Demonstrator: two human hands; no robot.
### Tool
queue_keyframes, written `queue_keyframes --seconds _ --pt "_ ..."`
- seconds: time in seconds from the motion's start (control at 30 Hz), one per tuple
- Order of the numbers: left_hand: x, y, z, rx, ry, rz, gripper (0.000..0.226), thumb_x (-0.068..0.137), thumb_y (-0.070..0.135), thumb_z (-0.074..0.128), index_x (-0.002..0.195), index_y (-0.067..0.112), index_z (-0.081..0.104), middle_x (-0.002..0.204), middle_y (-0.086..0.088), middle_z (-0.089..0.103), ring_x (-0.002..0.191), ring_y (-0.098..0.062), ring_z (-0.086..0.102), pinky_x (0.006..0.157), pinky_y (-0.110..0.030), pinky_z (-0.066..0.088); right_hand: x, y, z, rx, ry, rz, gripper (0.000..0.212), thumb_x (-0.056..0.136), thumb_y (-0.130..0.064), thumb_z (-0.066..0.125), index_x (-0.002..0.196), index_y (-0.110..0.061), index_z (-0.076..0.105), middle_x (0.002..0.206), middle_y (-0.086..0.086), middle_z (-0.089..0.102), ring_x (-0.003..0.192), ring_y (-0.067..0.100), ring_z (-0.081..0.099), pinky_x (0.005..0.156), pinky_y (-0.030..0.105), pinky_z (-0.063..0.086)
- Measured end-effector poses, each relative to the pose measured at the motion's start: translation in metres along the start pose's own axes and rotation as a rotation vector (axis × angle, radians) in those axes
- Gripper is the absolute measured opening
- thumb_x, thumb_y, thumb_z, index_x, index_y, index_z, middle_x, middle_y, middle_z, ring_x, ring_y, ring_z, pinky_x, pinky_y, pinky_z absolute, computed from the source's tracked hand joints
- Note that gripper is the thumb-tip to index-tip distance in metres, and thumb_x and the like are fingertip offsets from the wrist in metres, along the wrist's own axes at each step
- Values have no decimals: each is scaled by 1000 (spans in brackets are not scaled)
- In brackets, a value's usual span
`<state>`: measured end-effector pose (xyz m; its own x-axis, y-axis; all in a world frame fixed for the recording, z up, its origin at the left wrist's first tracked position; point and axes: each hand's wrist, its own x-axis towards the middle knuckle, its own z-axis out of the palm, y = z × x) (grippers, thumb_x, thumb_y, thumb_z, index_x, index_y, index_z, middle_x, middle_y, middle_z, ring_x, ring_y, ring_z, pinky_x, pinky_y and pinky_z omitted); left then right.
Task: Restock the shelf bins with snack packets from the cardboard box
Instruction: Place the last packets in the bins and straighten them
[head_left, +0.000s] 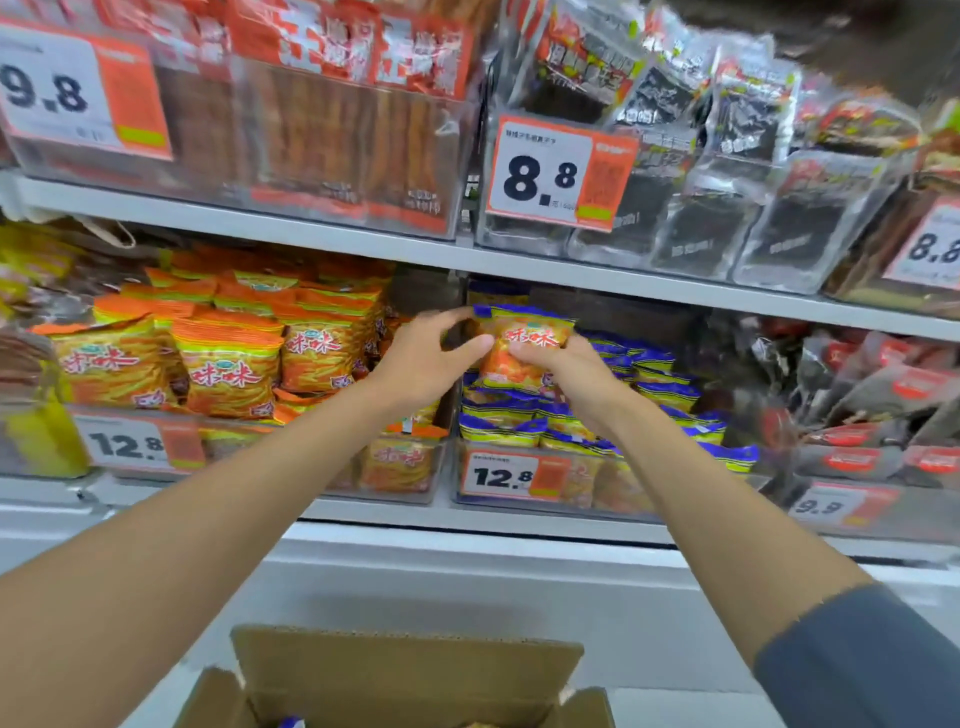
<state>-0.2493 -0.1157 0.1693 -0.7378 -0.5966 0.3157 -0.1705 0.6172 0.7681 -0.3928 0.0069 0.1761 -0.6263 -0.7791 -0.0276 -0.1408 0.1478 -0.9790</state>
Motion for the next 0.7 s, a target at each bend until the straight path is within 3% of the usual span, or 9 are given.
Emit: queue_keyframes --seconds 0.03,0.1,0.17,0.2,0.3,0.5,0.6,0.7 --pt "7 -2 2 -45 -20 -31 61 88 55 59 139 23 51 138 5 51 129 -12 45 109 -31 36 9 2 3 -41 -18 0 38 79 -31 80 110 -21 60 102 -2 73 87 8 71 78 27 57" --pt "20 -12 7 -68 -66 -89 81 77 70 58 143 23 47 146 2 47 135 -15 43 113 -38 36 23 5 6 -48 -47 4 60 73 -34 84 124 -19 55 109 -4 72 96 10 70 79 24 55" --pt "27 -21 11 -56 -100 -110 78 83 63 59 147 22 41 152 -1 40 140 -18 36 115 -40 33 34 10 5 -14 -50 23 92 62 -37 90 137 -20 40 118 -3 68 101 12 68 79 23 51" --pt "30 -25 13 -62 -94 -107 75 86 59 59 148 22 38 153 -1 37 141 -18 34 116 -40 31 37 11 5 -12 -55 28 98 59 -36 90 139 -21 36 120 -2 67 103 13 68 81 25 51" --pt "29 -30 15 -130 -91 -81 74 87 57 59 149 22 37 154 3 37 142 -14 31 117 -39 28 44 17 5 -1 -69 30 91 58 -29 91 134 -21 42 117 1 69 101 18 70 94 38 54" --pt "21 -30 19 -215 -11 -21 59 92 40 60 146 25 42 150 4 42 138 -10 36 111 -26 30 27 23 8 -58 36 -125 53 69 -20 87 112 -24 55 108 0 70 96 16 70 84 34 57" --pt "15 -29 16 -244 9 -3 57 91 38 62 145 28 44 145 8 48 132 -7 40 102 -23 33 27 30 3 16 41 -141 51 69 -16 86 109 -25 57 109 4 71 97 22 71 88 43 57" --pt "17 -31 17 -275 17 -23 62 88 39 66 145 29 43 146 7 46 133 -9 40 107 -29 35 33 30 -1 143 -35 -102 52 70 -12 82 116 -19 57 114 9 70 99 25 71 93 47 55"
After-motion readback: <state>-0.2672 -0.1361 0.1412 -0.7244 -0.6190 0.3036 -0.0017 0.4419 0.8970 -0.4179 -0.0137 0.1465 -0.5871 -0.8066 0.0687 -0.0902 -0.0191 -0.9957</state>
